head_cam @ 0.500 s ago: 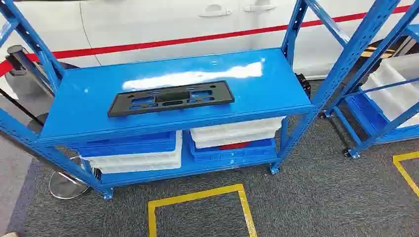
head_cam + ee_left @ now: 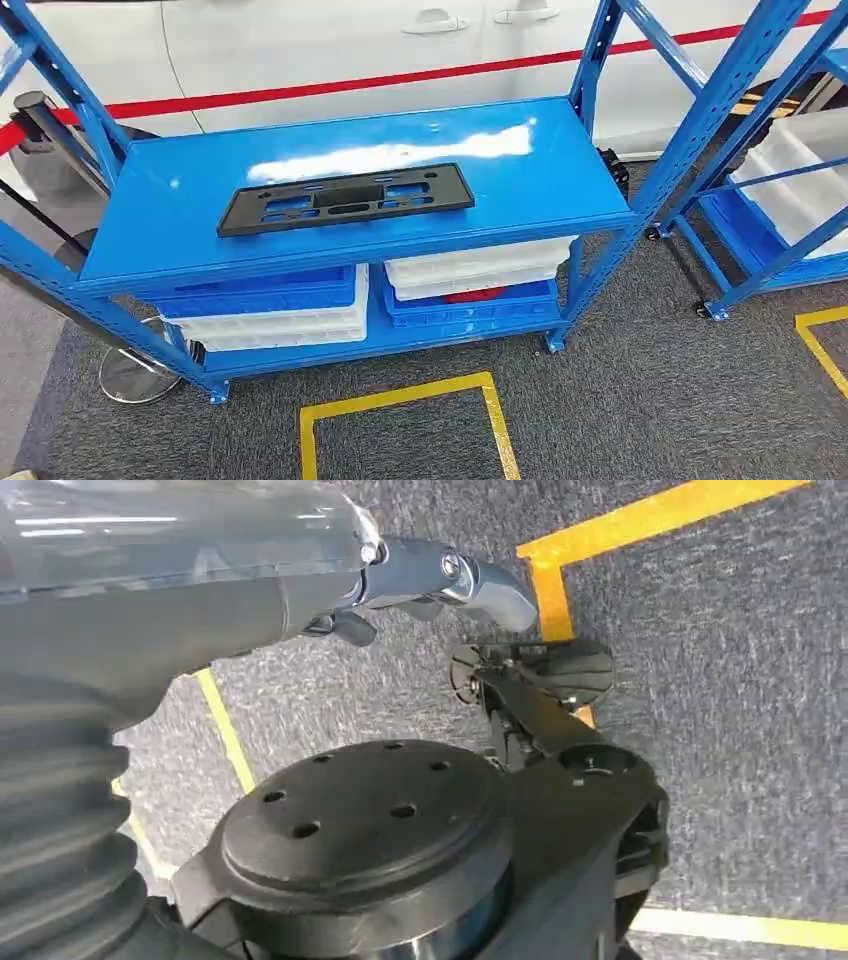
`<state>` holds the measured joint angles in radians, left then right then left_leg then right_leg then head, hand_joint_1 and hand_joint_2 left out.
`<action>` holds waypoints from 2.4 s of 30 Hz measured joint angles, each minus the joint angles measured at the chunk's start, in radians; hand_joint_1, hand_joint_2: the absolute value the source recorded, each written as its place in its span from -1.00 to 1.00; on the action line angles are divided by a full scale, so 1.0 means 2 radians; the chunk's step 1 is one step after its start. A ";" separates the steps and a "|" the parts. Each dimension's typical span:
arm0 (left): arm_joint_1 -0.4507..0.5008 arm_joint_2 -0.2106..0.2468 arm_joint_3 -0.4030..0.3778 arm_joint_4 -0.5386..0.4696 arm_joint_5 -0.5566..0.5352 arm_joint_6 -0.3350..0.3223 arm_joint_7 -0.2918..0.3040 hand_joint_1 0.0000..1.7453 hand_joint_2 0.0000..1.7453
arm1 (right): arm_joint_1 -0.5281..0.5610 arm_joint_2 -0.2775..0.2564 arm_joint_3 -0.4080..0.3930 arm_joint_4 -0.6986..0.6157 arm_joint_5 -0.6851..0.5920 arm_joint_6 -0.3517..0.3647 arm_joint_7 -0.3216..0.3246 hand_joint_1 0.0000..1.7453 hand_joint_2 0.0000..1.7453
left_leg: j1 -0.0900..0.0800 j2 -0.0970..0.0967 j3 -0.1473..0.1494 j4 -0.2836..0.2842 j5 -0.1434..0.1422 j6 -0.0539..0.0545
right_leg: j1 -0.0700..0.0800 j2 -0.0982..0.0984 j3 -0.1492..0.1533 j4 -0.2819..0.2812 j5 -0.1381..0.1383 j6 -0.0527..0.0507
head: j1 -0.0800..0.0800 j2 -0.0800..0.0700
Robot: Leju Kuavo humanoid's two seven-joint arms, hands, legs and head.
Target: Take the parts from the cabinet and place them on the table.
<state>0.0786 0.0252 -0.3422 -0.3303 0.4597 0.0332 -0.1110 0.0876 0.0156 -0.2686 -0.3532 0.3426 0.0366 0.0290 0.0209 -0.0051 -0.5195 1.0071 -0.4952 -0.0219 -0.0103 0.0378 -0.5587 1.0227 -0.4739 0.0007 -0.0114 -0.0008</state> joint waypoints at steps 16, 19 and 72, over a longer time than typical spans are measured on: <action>-0.027 0.008 -0.134 0.028 0.187 0.011 -0.041 -1.00 -1.00 | -0.037 0.011 -0.068 -0.015 0.078 0.044 -0.098 -1.00 -1.00 | 0.013 0.009 0.020 -0.031 0.015 0.005 | -0.022 -0.016 -0.050 0.093 -0.023 0.030 | 0.002 0.000; -0.030 0.015 -0.151 0.033 0.215 0.015 -0.047 -1.00 -1.00 | -0.043 0.016 -0.056 -0.048 0.061 0.057 -0.119 -1.00 -1.00 | 0.017 0.009 0.010 -0.003 -0.004 -0.018 | -0.027 -0.018 -0.012 0.015 0.001 0.043 | 0.006 0.000; -0.074 0.024 -0.343 0.086 0.506 0.028 -0.120 -1.00 -1.00 | -0.102 0.006 0.237 -0.702 -0.164 0.241 -0.329 -1.00 -1.00 | -0.002 0.029 -0.024 0.020 0.009 -0.005 | -0.004 -0.027 -0.014 0.006 0.007 -0.001 | -0.003 0.000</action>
<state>-0.0703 0.0736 -1.0292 -0.1583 1.4716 0.0900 -0.3502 -0.1162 0.0268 0.2055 -1.7573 0.0141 0.5189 -0.6298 0.0172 0.0532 -0.5680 1.0475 -0.4776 -0.0325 -0.0189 -0.0159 -0.5868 1.0355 -0.4594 -0.0007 -0.0167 -0.0008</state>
